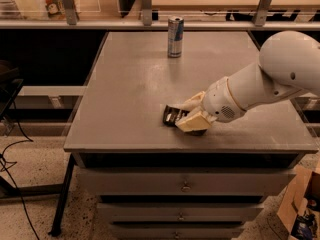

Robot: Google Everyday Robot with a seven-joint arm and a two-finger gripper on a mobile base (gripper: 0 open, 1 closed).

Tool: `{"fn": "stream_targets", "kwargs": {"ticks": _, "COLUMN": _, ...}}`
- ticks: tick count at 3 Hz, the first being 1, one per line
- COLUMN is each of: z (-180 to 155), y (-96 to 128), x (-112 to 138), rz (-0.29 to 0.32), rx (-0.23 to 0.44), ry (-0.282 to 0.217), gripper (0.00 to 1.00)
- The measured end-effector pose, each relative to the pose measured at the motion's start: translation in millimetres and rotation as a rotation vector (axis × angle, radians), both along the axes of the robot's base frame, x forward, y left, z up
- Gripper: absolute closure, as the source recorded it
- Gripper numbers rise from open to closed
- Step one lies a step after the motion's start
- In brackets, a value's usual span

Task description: Move rxbar chocolate near redbull can

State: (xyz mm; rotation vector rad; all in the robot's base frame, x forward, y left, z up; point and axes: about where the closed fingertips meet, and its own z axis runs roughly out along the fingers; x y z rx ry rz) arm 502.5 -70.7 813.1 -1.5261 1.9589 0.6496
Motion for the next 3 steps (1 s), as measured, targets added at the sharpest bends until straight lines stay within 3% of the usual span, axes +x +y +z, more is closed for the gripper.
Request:
{"fn": "stream_targets", "kwargs": {"ticks": 2, "z": 64, "y": -4, "x": 22, "rz": -0.032, "rx": -0.016, "ry": -0.114, "gripper": 1.00}}
{"fn": "stream_targets", "kwargs": {"ticks": 3, "z": 96, "y": -9, "x": 47, "rz": -0.062, "rx": -0.053, "ry": -0.174, "gripper": 1.00}}
